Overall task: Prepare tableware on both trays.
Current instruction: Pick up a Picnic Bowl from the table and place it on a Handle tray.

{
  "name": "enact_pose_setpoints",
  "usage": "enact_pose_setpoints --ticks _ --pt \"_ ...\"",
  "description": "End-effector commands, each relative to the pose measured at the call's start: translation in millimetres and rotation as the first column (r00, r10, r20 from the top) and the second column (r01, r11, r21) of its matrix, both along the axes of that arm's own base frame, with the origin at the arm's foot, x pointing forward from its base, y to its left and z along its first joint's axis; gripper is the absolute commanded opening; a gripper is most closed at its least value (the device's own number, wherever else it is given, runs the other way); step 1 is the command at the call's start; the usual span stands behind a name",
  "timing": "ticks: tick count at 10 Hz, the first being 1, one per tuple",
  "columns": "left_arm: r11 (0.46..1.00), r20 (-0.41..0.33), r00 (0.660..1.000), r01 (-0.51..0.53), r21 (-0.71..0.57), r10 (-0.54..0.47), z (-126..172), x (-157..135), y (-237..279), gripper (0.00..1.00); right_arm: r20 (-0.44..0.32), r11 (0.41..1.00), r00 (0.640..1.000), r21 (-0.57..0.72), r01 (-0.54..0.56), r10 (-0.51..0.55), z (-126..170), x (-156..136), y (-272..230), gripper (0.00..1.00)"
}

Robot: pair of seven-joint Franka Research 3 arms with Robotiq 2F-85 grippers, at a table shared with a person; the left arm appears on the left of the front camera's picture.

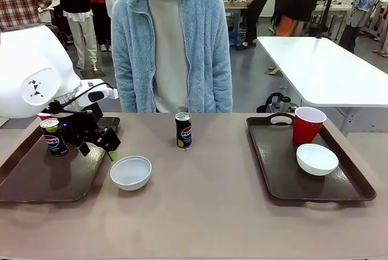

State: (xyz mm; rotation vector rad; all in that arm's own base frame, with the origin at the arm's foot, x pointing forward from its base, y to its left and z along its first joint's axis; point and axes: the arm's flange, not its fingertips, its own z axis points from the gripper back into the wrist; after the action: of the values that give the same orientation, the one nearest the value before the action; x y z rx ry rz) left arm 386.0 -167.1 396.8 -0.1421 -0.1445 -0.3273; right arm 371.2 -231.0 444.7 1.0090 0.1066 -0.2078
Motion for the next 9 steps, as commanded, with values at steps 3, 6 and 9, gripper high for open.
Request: enact_pose_setpoints --ticks 3,6,9 --pt "0.994 0.058 0.995 -0.084 0.063 0.080 -30 29 -37 1.00 0.149 0.995 0.984 0.024 0.094 -0.097 0 -15 -4 1.00" --pt "0.990 0.009 0.996 -0.084 0.110 0.083 -50 41 -46 1.00 0.216 0.986 0.962 0.013 0.166 -0.165 1 -22 -2 1.00" --pt "0.990 -0.022 0.996 -0.082 0.111 0.085 -62 45 -51 1.00 0.292 0.967 0.925 0.001 0.253 -0.242 1 -24 -3 1.00"
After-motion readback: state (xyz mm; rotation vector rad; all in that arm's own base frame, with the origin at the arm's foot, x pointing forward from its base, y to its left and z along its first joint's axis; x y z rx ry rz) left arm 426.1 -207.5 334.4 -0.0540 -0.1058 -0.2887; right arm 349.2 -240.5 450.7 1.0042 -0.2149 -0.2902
